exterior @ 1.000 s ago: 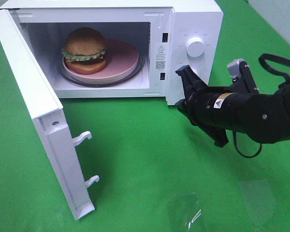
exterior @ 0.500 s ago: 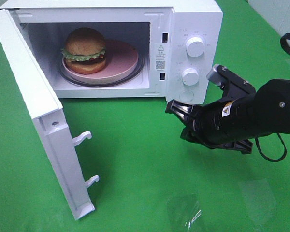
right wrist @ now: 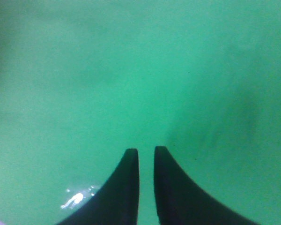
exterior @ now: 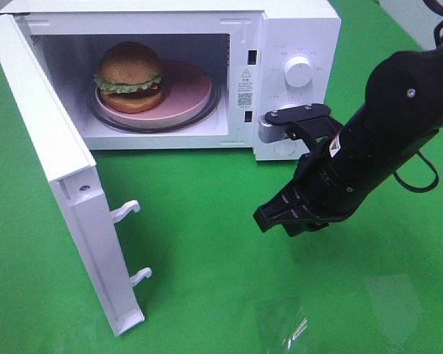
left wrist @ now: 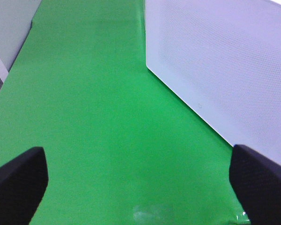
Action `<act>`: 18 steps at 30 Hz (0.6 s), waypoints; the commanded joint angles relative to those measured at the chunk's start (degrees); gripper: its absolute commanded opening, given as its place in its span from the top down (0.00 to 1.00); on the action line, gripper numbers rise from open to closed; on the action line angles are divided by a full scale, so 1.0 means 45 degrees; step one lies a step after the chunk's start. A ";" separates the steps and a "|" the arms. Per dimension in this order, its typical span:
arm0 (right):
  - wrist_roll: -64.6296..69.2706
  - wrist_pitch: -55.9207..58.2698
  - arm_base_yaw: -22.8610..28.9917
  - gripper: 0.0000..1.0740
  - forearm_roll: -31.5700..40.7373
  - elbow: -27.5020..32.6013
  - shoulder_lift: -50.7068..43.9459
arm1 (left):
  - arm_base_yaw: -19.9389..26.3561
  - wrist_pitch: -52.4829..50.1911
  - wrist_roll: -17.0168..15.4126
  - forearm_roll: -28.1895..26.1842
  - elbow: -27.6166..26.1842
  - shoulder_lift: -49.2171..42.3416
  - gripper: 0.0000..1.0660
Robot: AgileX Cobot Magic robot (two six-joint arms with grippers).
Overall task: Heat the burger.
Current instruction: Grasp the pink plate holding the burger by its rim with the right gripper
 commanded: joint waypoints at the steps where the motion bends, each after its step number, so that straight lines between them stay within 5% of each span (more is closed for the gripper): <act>1: -0.2126 0.0535 -0.0013 0.88 -0.0649 -0.0293 -0.0115 | 0.0051 -0.0153 -0.0102 -0.0038 -0.0013 -0.0076 0.08; 9: -0.8327 0.0204 -0.0013 0.86 -0.3680 -0.0688 -0.0115 | 0.0051 -0.0153 -0.0102 -0.0025 -0.0013 -0.0076 0.08; 18: -1.1536 -0.0726 -0.0013 0.83 -0.5704 -0.0688 -0.0115 | 0.0051 -0.0153 -0.0102 -0.0025 -0.0013 -0.0076 0.08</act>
